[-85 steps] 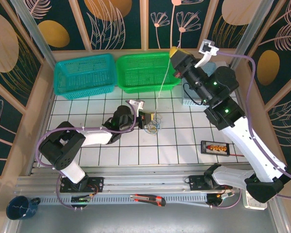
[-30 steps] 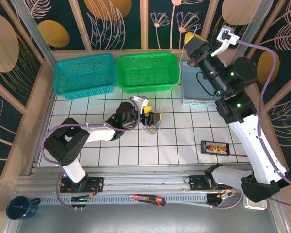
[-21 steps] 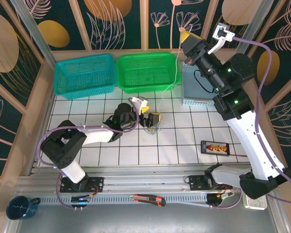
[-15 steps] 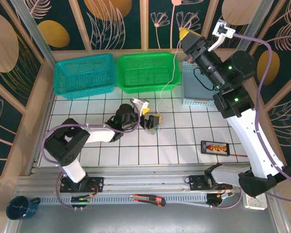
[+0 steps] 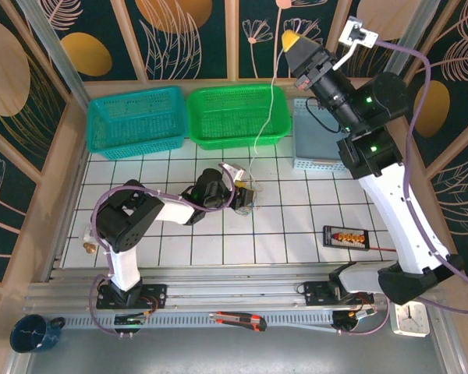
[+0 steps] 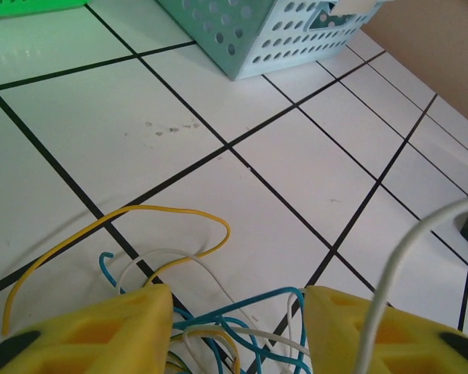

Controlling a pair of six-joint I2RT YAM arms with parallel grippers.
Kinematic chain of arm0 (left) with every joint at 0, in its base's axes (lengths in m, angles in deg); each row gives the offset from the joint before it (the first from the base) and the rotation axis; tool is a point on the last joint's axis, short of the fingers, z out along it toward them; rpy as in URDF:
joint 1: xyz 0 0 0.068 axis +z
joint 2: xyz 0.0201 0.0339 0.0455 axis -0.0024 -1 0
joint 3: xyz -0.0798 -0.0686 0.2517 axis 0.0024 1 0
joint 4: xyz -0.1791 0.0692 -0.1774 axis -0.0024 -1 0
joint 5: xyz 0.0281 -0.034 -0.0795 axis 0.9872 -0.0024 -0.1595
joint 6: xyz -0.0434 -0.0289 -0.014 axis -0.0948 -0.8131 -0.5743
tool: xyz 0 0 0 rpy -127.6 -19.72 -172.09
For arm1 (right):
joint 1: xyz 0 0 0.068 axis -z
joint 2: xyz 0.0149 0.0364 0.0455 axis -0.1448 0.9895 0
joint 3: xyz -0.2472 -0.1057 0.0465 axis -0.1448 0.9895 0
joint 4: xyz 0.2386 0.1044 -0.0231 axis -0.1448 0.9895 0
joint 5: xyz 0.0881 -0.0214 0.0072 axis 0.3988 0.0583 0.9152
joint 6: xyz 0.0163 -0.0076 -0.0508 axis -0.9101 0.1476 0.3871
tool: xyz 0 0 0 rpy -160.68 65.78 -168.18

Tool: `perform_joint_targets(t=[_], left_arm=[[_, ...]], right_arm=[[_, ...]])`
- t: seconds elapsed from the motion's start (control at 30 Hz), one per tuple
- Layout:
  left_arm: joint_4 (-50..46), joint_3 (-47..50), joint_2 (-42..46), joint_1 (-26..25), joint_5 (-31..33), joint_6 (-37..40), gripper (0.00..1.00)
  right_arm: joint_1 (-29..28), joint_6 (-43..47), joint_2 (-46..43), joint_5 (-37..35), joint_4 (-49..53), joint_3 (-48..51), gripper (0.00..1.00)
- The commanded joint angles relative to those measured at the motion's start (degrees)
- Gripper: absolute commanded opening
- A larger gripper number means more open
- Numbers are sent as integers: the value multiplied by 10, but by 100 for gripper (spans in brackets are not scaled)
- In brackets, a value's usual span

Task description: Untangle the cables

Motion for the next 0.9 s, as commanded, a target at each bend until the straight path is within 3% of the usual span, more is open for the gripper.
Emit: perform_joint_targets(t=[0.0, 0.53, 0.87], left_arm=[[-2, 4, -8, -1, -1, 8, 44], [-1, 65, 8, -1, 15, 8, 46], [2, 73, 9, -1, 18, 10, 46]], right_arm=[[5, -18, 0, 12, -76, -53, 0], [67, -66, 78, 30, -84, -237, 0], [125, -142, 141, 48, -95, -337, 0]])
